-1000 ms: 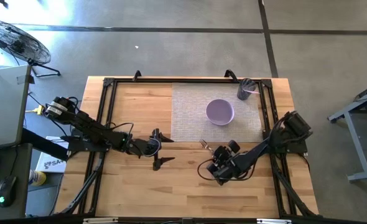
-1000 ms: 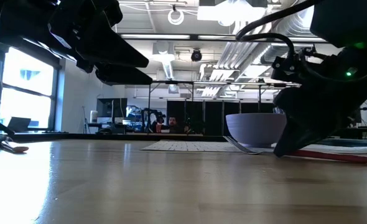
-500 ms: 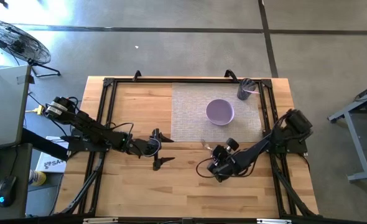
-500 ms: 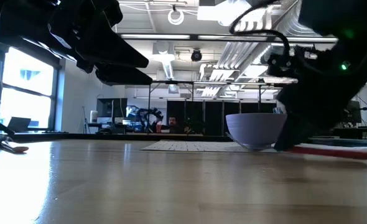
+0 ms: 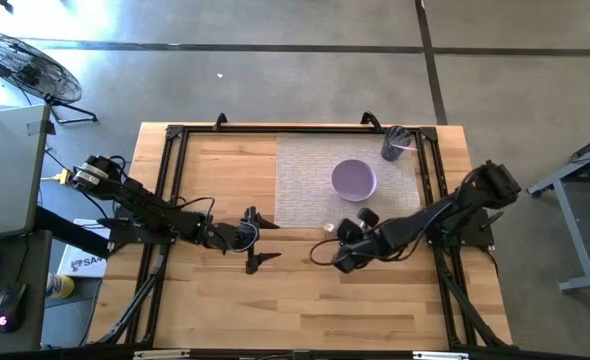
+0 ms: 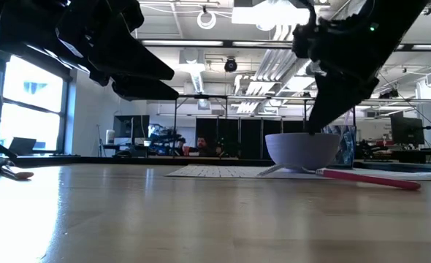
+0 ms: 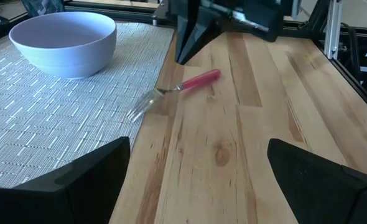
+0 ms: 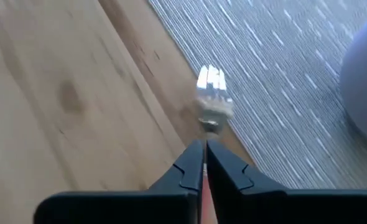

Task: Pick & Place Utensil
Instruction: Put the pink fork into the purple bowl

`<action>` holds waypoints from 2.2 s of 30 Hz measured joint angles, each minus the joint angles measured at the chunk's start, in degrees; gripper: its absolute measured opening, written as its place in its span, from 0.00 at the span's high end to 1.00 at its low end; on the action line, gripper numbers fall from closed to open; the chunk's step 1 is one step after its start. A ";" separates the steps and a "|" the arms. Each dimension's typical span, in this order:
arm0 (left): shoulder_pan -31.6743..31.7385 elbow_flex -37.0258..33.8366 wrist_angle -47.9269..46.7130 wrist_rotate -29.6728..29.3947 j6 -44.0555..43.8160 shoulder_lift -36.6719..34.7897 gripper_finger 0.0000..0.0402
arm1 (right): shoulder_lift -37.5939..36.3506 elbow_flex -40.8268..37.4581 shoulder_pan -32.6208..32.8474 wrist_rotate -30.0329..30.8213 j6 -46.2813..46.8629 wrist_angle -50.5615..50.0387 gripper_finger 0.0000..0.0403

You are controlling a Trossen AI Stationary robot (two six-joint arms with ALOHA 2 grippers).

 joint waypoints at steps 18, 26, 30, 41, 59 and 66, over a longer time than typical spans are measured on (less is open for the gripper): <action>0.00 0.00 -1.05 0.00 0.00 0.00 0.06 | 10.55 0.00 -0.19 3.41 -0.39 1.53 0.69; 0.01 0.00 -1.05 0.00 0.00 0.00 0.06 | 11.63 0.02 -0.15 8.31 -5.58 6.80 0.69; 0.00 0.00 -1.04 0.00 0.00 0.00 0.06 | 11.63 0.02 -0.56 10.18 -6.43 6.79 0.70; 0.02 0.00 -1.03 0.00 0.00 0.00 0.06 | 11.63 0.02 -3.10 4.91 -6.21 7.07 0.75; 0.00 0.00 -1.03 0.00 0.00 0.00 0.06 | 11.63 0.04 -5.30 5.14 -5.38 7.18 0.89; 0.01 0.00 -1.03 0.00 0.00 0.00 0.06 | 11.61 0.04 -5.85 4.58 -3.76 7.16 0.99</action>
